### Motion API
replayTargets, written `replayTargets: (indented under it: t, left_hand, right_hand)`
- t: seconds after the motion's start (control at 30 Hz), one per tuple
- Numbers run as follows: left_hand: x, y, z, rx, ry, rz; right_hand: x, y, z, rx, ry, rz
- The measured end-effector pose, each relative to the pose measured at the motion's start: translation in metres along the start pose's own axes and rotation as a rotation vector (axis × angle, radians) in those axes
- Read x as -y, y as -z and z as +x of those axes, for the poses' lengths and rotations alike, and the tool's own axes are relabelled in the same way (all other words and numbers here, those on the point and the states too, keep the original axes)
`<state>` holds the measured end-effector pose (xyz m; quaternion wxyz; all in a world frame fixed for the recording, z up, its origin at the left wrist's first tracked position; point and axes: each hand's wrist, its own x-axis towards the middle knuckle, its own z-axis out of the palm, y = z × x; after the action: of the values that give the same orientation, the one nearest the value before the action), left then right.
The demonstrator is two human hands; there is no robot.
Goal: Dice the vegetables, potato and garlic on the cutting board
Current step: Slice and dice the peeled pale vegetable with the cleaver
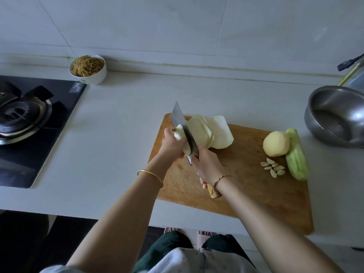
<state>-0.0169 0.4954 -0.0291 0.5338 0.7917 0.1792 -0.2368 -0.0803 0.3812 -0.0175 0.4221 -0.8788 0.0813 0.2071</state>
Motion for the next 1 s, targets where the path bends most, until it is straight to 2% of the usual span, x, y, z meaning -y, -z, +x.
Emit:
replayTargets:
  t: [0.13, 0.23, 0.4, 0.47, 0.6, 0.8, 1.0]
  left_hand:
    - [0.005, 0.011, 0.003, 0.045, 0.003, -0.057]
    - [0.009, 0.013, 0.003, 0.099, -0.031, -0.087]
    - [0.013, 0.008, 0.007, 0.096, -0.018, -0.142]
    - [0.013, 0.007, 0.009, 0.093, -0.044, -0.058]
    - [0.011, 0.003, 0.005, 0.084, -0.175, 0.308]
    - [0.008, -0.004, 0.011, 0.078, -0.340, 0.598]
    - [-0.003, 0.000, 0.017, 0.026, -0.418, 0.696]
  right_hand:
    - [-0.002, 0.015, -0.005, 0.042, 0.022, 0.142]
    - [-0.007, 0.029, -0.011, -0.001, -0.011, 0.244]
    - [-0.008, 0.057, -0.021, -0.034, -0.074, 0.414]
    - [-0.008, 0.067, -0.023, -0.086, -0.057, 0.424]
    - [-0.006, 0.078, -0.025, -0.213, -0.002, 0.328]
    - [-0.007, 0.082, -0.025, -0.298, -0.023, 0.150]
    - [-0.009, 0.078, -0.027, -0.285, -0.033, 0.029]
